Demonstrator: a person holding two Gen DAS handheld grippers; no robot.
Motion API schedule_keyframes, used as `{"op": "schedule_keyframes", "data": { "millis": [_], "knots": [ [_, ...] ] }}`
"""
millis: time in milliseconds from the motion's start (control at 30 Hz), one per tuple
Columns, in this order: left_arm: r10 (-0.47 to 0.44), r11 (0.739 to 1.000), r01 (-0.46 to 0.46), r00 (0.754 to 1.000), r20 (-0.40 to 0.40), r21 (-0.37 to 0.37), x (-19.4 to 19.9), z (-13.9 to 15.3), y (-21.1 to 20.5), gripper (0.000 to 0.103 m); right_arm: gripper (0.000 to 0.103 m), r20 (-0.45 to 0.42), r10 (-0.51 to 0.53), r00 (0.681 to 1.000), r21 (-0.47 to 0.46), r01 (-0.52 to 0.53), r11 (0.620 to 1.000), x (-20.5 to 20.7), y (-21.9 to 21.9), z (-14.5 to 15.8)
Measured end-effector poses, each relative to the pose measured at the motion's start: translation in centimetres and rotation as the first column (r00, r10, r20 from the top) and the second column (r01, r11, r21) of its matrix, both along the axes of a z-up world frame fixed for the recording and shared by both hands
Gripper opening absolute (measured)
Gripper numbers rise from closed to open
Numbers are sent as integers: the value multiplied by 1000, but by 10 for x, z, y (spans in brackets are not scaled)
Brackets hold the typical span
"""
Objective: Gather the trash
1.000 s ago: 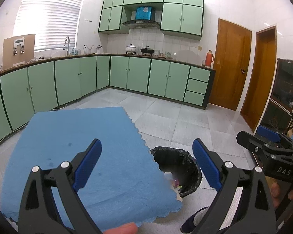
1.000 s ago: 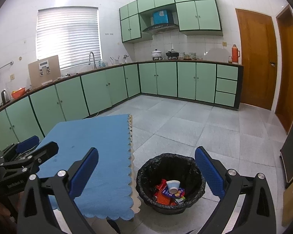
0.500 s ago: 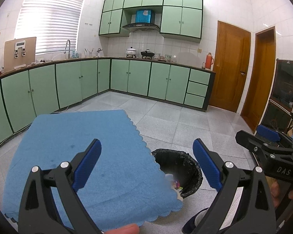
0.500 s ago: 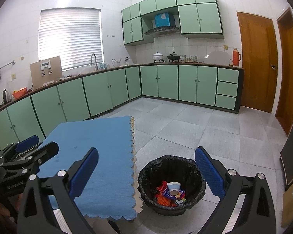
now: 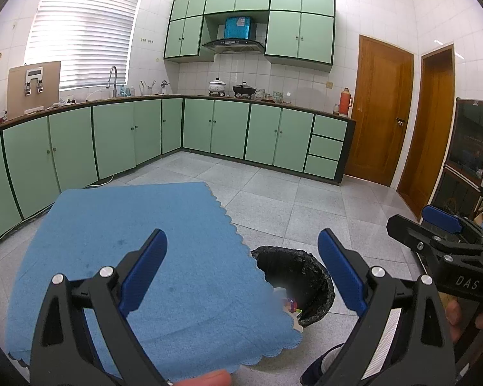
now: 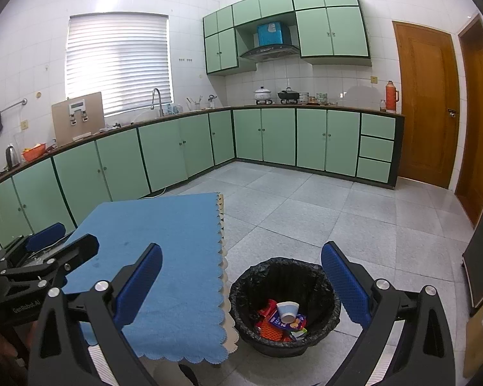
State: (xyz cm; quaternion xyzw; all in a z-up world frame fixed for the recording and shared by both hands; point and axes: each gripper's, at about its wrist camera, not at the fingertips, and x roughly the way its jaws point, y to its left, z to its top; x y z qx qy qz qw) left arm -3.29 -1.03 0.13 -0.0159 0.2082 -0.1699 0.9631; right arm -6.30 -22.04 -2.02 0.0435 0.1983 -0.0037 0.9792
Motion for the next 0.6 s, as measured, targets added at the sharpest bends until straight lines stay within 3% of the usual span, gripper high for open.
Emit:
{"op": "schedule_keyframes", "data": {
  "millis": [600],
  "knots": [
    [1,1000,-1,1000,3,2,1,1,2,92,97,-1,1,1000,3,-1,1000,0,0,0]
  ]
}}
